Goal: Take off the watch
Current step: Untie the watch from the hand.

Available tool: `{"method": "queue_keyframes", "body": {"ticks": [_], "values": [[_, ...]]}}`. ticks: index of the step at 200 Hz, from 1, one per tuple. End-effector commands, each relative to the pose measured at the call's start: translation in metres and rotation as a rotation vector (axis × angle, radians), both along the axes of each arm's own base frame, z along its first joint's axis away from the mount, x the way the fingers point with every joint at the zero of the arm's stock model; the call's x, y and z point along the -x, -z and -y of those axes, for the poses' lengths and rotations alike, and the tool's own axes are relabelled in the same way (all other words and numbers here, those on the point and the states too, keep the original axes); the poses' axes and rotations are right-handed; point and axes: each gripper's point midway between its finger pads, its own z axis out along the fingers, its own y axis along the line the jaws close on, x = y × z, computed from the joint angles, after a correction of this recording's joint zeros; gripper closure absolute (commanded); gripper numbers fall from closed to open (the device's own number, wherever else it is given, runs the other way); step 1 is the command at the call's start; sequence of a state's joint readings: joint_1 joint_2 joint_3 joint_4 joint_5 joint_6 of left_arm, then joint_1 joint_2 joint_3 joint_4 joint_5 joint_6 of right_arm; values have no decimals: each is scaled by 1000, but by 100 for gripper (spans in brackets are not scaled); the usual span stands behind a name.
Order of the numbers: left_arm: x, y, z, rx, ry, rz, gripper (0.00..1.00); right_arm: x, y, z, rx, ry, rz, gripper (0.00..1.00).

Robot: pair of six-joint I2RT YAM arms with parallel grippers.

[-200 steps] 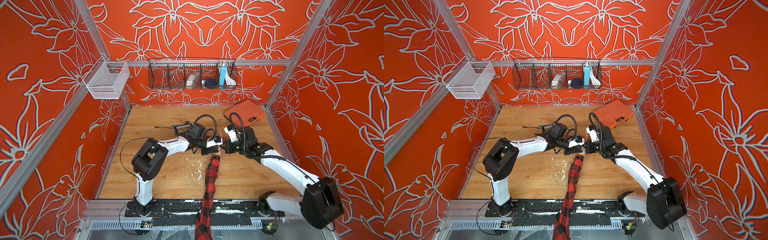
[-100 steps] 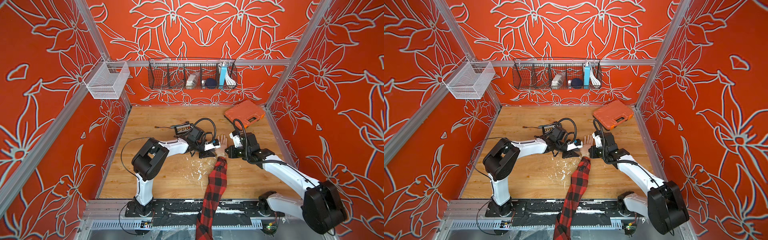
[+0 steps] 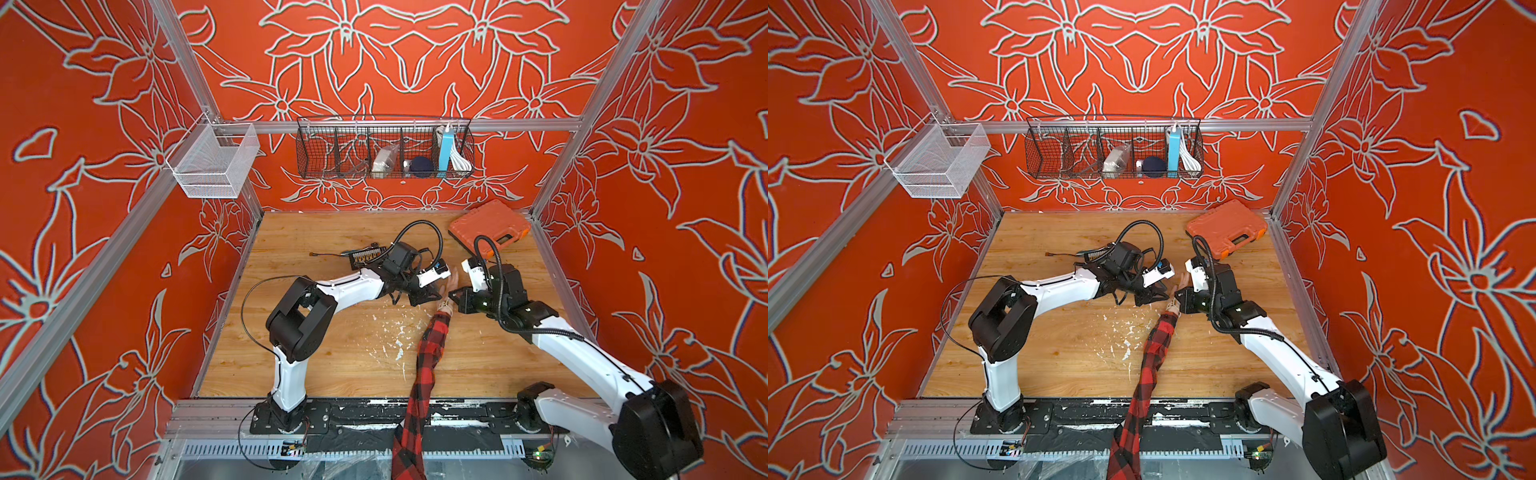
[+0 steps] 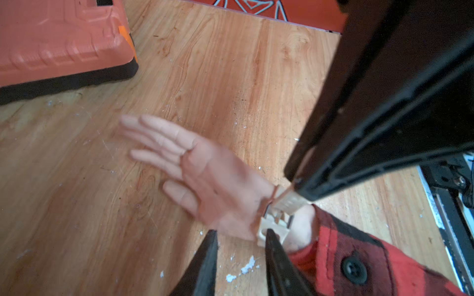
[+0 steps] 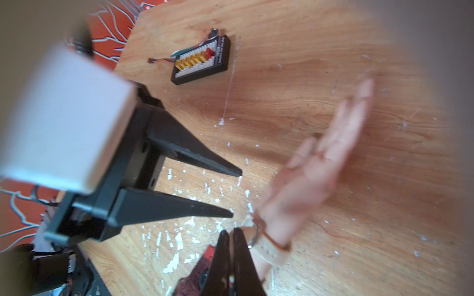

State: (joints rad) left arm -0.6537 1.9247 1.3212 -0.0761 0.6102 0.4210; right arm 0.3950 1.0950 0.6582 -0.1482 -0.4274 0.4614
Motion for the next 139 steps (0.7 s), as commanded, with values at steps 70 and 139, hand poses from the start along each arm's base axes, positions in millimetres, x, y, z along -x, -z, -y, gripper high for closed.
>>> {"method": "queue_keyframes", "body": {"ticks": [70,139], "values": [[-3,13,7,14,-246,-458,69,-14,-12,4,-53,64,19,100],[2,17,-2,-60,-193,-346,70,-6,28,41,90,201,-93,100]]}}
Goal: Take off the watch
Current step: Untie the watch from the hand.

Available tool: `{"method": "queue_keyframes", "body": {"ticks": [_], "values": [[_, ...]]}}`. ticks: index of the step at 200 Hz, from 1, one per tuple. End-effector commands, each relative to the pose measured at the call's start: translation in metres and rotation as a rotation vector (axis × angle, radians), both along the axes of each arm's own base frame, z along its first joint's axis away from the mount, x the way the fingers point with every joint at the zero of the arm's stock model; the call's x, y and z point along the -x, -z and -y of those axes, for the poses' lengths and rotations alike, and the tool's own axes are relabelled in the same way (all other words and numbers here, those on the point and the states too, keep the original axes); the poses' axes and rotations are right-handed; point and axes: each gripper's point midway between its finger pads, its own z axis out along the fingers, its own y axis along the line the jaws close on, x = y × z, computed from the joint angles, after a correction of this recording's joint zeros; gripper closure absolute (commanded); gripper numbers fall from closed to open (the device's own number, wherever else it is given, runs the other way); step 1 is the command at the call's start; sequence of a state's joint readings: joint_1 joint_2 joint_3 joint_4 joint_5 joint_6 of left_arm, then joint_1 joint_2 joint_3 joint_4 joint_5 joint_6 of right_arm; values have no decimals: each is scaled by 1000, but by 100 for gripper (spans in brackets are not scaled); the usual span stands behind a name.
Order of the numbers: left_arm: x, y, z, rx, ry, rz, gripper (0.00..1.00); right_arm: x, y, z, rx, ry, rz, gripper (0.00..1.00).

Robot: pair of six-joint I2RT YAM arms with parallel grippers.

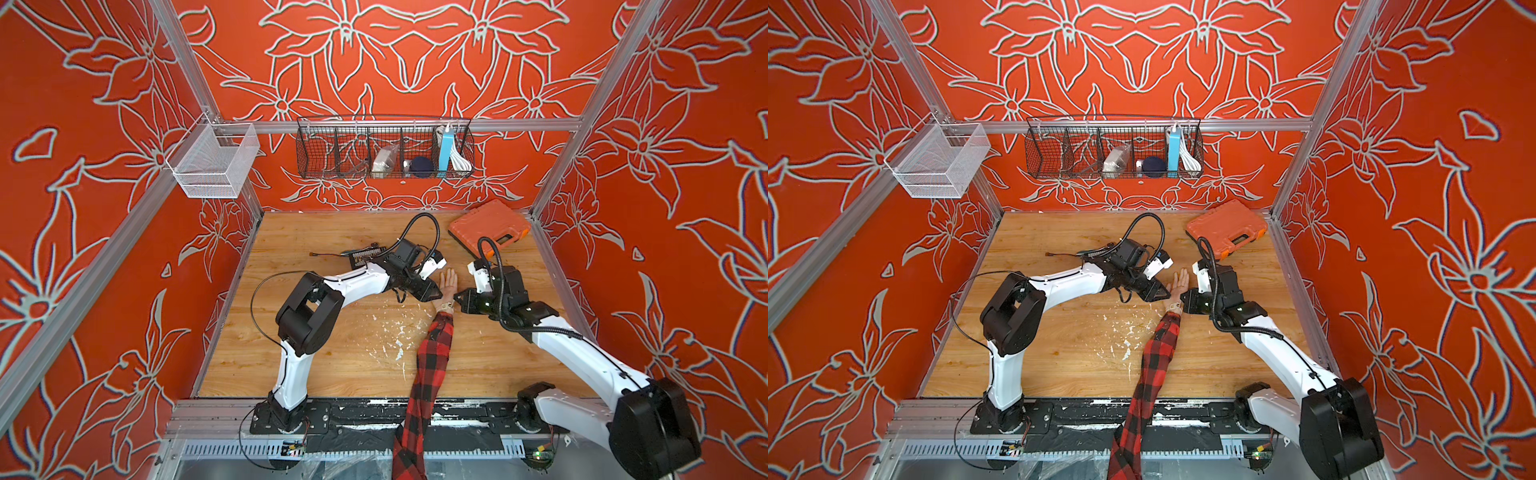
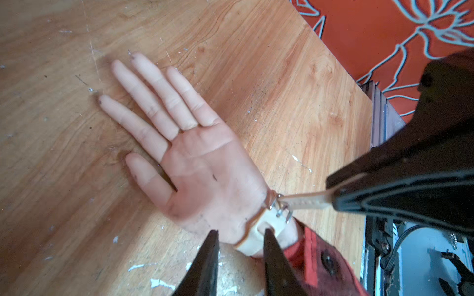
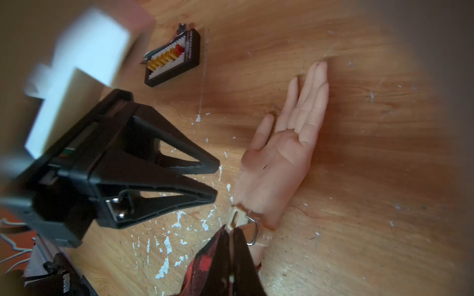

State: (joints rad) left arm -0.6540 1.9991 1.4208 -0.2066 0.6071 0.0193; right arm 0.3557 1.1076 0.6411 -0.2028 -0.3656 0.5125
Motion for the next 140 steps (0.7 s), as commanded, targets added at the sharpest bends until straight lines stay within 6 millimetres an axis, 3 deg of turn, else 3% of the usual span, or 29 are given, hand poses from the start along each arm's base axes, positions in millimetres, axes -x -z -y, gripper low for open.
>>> {"method": "queue_keyframes", "body": {"ticks": [1,30,60,107,140], "values": [[6,0,-4,-30,60,53,70,-3,5,18,55,83,-3,100],[10,-7,-1,-28,172,142,71,-1,18,31,106,117,-27,100],[20,-16,13,-5,290,254,71,0,20,28,58,110,-25,100],[18,-15,35,9,269,185,71,-2,-9,17,-43,81,62,100],[12,-11,34,-1,199,158,72,-6,-15,8,-104,59,65,100]]}}
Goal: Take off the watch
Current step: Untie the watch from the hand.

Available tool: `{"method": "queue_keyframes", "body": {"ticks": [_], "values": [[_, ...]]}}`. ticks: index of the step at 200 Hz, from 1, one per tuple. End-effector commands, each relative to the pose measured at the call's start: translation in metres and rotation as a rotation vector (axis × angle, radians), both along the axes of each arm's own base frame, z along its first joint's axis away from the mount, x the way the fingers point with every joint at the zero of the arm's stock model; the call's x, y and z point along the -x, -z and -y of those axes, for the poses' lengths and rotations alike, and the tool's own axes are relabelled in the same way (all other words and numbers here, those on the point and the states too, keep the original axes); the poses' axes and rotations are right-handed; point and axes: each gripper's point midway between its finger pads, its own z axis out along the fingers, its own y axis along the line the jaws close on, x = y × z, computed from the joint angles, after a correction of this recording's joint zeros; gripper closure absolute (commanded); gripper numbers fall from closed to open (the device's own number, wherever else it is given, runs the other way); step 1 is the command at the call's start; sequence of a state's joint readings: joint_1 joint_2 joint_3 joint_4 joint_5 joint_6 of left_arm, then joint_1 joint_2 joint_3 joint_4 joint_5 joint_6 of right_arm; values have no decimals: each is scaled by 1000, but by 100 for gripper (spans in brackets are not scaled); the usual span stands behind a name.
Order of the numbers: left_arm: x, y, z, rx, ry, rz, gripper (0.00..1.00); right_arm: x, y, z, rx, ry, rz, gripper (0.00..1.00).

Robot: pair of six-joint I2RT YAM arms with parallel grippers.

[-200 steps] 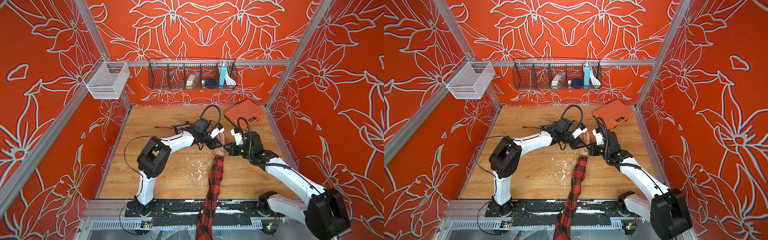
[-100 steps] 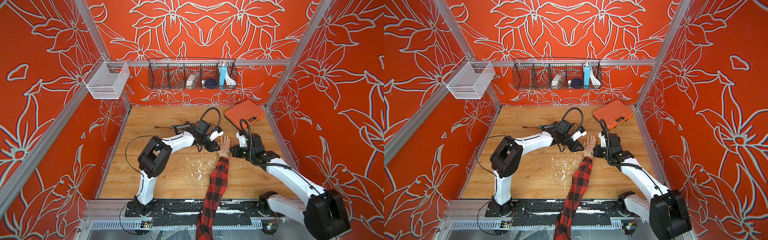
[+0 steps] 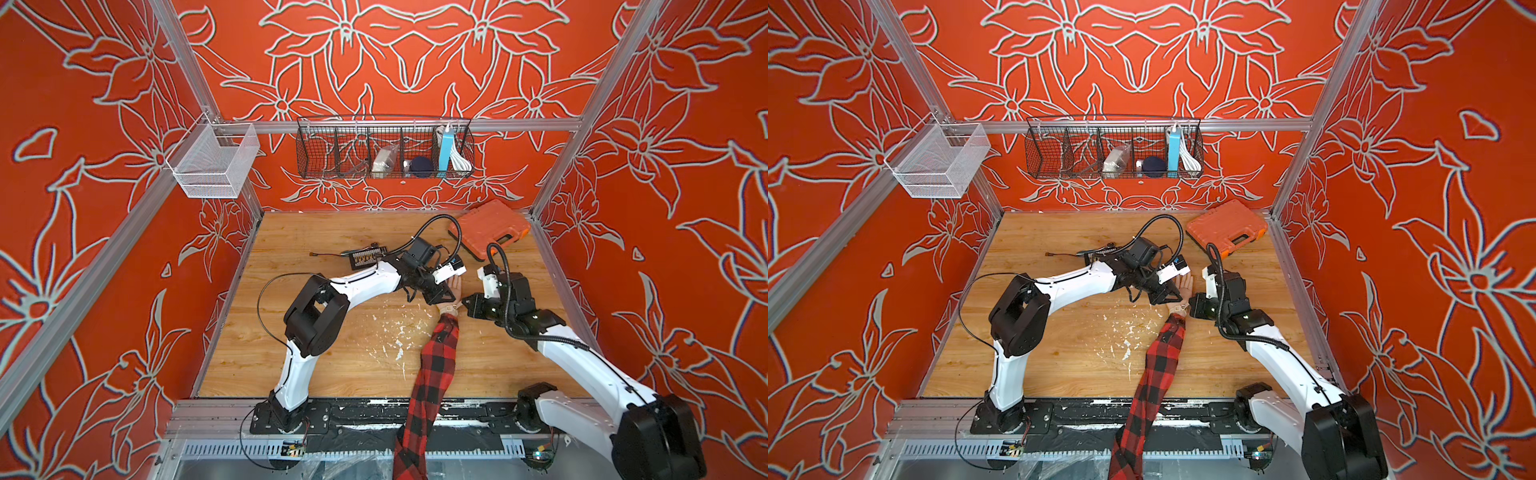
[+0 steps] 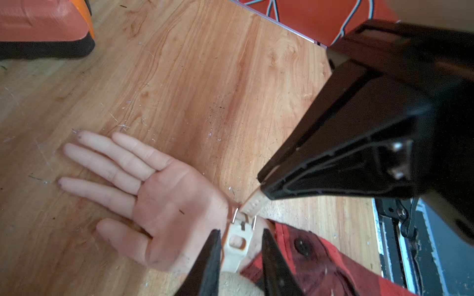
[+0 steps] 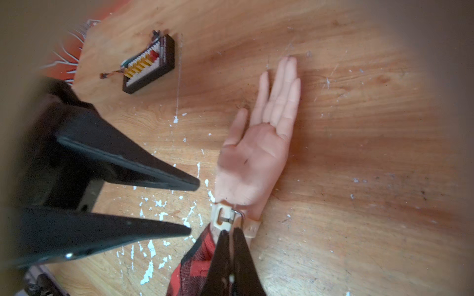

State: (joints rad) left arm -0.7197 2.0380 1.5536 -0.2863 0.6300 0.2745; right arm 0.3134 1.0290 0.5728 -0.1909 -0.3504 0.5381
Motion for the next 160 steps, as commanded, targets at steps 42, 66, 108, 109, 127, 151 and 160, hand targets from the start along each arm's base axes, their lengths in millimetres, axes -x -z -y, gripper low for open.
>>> {"method": "queue_keyframes", "body": {"ticks": [42,66,108,109,127,151,160], "values": [[-22,16,-28,-69,-195,-24,73,-16,-1,-25,-127,-58,-8,100],[-28,13,-42,-50,-248,-37,73,-19,7,-30,-135,-81,-33,100],[-25,12,-47,-57,-261,-55,72,-26,14,-37,-133,-110,-74,100],[-25,12,-47,-57,-261,-56,72,-26,15,-37,-131,-109,-76,100],[-24,11,-49,-51,-268,-60,72,-27,30,-35,-99,-107,-127,100],[-23,9,-51,-56,-270,-53,72,-27,42,-42,-119,-131,-180,100],[-22,7,-52,-58,-271,-46,72,-28,43,-45,-136,-143,-187,100]]}}
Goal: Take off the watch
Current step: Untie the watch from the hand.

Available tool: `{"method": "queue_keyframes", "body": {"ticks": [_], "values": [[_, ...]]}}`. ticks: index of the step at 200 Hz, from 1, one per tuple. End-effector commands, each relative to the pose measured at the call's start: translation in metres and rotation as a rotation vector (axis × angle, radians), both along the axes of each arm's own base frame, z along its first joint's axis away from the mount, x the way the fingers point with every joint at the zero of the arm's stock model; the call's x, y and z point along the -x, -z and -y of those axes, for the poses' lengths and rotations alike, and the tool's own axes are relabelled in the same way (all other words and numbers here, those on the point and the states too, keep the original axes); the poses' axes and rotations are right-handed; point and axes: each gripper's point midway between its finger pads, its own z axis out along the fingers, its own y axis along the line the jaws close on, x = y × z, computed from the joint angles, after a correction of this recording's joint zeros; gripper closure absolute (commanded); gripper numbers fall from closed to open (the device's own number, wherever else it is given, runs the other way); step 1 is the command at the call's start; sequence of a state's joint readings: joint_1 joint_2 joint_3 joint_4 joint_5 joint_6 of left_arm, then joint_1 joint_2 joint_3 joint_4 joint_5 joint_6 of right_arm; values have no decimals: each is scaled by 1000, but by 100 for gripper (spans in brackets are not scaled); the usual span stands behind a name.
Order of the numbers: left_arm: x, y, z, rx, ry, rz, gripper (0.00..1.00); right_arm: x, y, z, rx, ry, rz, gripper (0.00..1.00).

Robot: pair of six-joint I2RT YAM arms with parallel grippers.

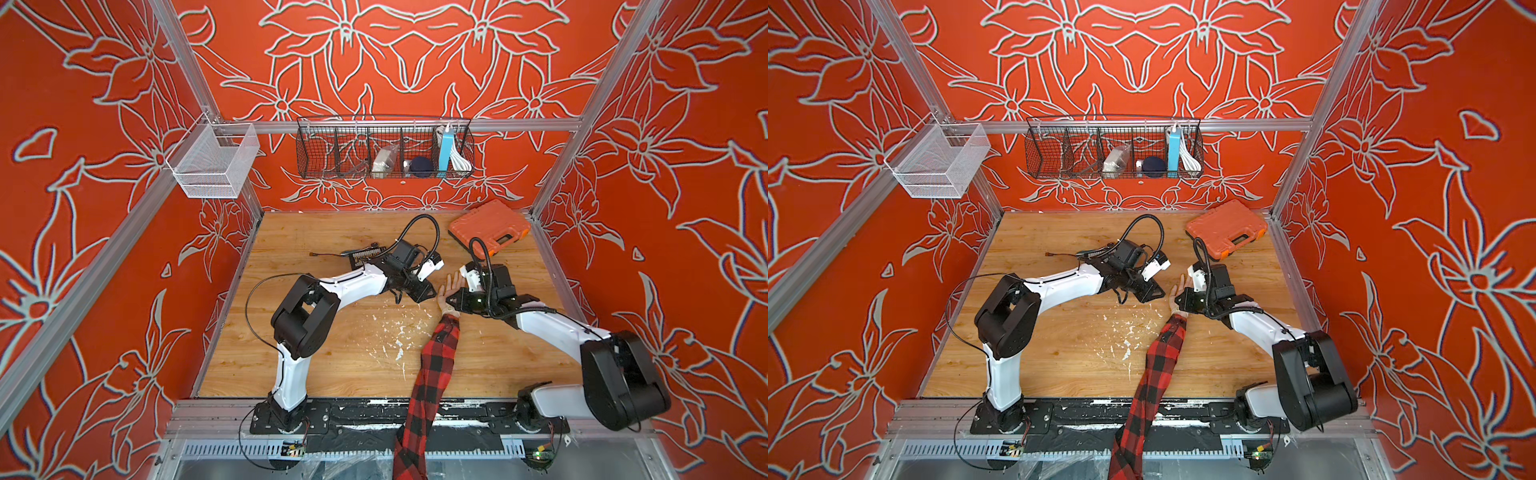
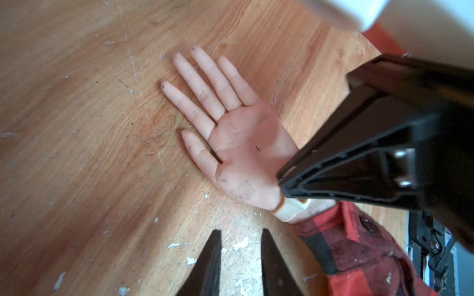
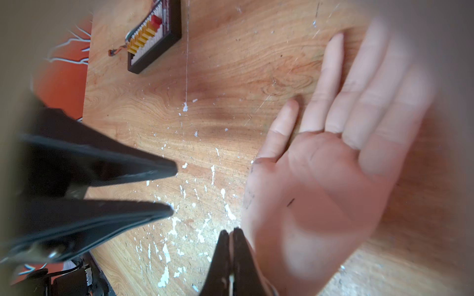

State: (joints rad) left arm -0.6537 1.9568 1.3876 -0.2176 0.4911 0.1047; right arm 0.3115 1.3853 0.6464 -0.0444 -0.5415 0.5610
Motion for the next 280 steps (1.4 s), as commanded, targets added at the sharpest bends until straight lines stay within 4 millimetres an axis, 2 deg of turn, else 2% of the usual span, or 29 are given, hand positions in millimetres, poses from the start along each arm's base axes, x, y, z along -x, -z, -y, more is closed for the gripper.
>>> {"method": "queue_keyframes", "body": {"ticks": [1,59,69,80,115,152,166,171,177,187,209,246,280], "values": [[1,-16,-2,13,-6,29,72,-7,-3,-8,-40,-26,-4,100],[4,-32,-4,69,-39,-23,71,-16,-41,-14,-83,-35,73,100],[5,-34,-3,86,-45,-38,71,-14,-41,-13,-77,-38,65,84],[6,-34,-2,100,-52,-49,71,-12,-41,-12,-68,-41,58,74],[9,-35,-3,105,-53,-54,70,-3,-47,3,-16,4,60,63],[10,-32,-4,96,-53,-63,70,7,-50,33,52,109,44,49],[10,-30,-4,93,-56,-70,70,13,-46,47,97,157,26,35],[10,-29,-5,92,-57,-73,70,15,-43,52,109,170,17,23],[11,-28,-5,91,-59,-78,70,18,-40,57,120,184,5,18],[12,-26,-5,92,-58,-87,70,23,-35,64,121,202,-18,3],[15,-26,-5,98,-57,-98,70,34,-21,67,67,213,-71,2],[17,-24,-6,95,-57,-107,71,41,-8,52,-98,193,-111,2],[17,-25,-5,99,-57,-110,71,39,-8,45,-155,166,-111,2]]}}
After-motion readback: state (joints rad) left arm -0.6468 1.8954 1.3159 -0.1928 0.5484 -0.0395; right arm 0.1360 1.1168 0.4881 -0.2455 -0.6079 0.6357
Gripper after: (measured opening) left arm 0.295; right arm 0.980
